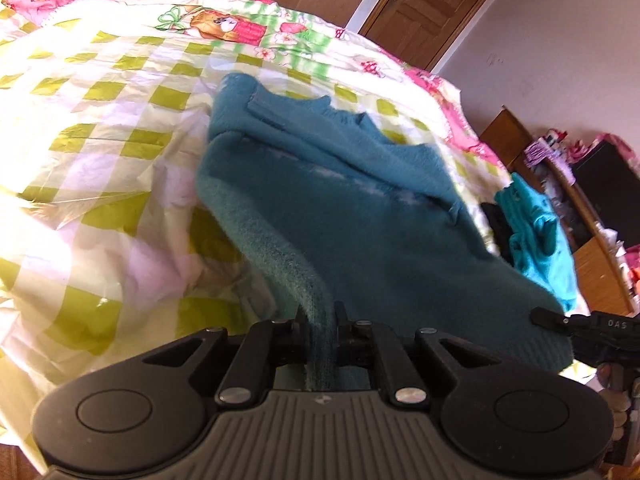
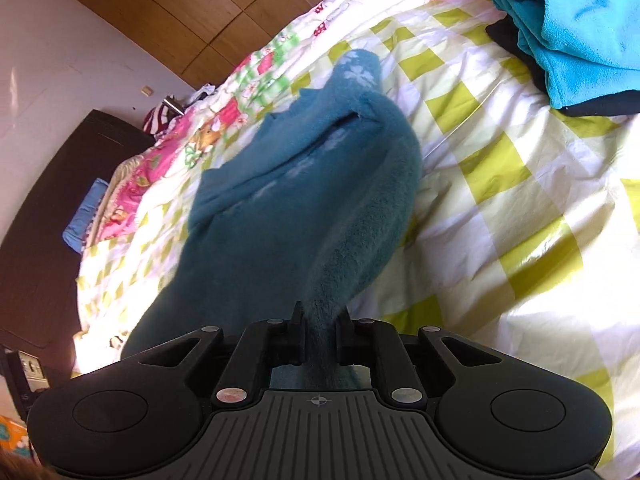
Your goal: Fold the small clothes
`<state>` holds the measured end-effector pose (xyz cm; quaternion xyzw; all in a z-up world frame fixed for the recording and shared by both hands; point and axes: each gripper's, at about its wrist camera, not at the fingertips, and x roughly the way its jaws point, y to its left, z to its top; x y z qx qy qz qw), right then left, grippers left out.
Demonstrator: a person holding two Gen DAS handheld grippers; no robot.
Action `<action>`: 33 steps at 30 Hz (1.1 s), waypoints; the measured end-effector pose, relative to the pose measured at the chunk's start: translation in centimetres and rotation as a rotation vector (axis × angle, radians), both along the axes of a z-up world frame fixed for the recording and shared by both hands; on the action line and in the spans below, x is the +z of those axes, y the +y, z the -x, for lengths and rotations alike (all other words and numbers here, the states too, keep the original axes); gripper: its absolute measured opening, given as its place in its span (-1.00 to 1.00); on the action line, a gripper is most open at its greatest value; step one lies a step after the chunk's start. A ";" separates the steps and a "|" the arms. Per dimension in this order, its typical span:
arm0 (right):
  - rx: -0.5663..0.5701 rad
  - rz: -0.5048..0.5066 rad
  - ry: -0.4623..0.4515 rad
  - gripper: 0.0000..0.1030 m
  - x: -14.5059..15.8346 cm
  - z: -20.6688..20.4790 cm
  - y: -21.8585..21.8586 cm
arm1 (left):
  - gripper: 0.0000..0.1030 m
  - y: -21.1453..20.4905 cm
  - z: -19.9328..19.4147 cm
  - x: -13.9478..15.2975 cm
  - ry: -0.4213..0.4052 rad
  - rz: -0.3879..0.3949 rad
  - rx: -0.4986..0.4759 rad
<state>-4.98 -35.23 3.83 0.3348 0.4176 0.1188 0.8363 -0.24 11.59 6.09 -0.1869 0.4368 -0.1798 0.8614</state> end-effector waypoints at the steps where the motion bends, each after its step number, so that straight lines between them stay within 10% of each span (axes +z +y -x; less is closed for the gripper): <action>1: -0.006 -0.034 -0.010 -0.75 0.6 0.1 -0.1 | -0.57 0.0 -0.6 0.5 -0.012 0.030 -0.004; 11: -0.110 -0.211 -0.210 -0.77 5.3 -10.6 -1.4 | -0.57 1.0 -14.6 4.5 -0.189 0.200 0.108; 20: -0.335 -0.158 -0.135 -0.77 -0.8 -28.6 -2.0 | -0.50 2.2 -29.7 -5.2 -0.070 0.080 0.349; 26: -0.391 -0.064 -0.080 -0.65 -6.4 -31.9 -2.4 | -0.39 2.0 -31.3 -7.5 -0.045 0.091 0.350; 33: -0.338 0.145 -0.279 -0.09 -2.6 -27.9 -1.7 | -0.30 2.1 -28.8 -5.0 -0.107 0.055 0.368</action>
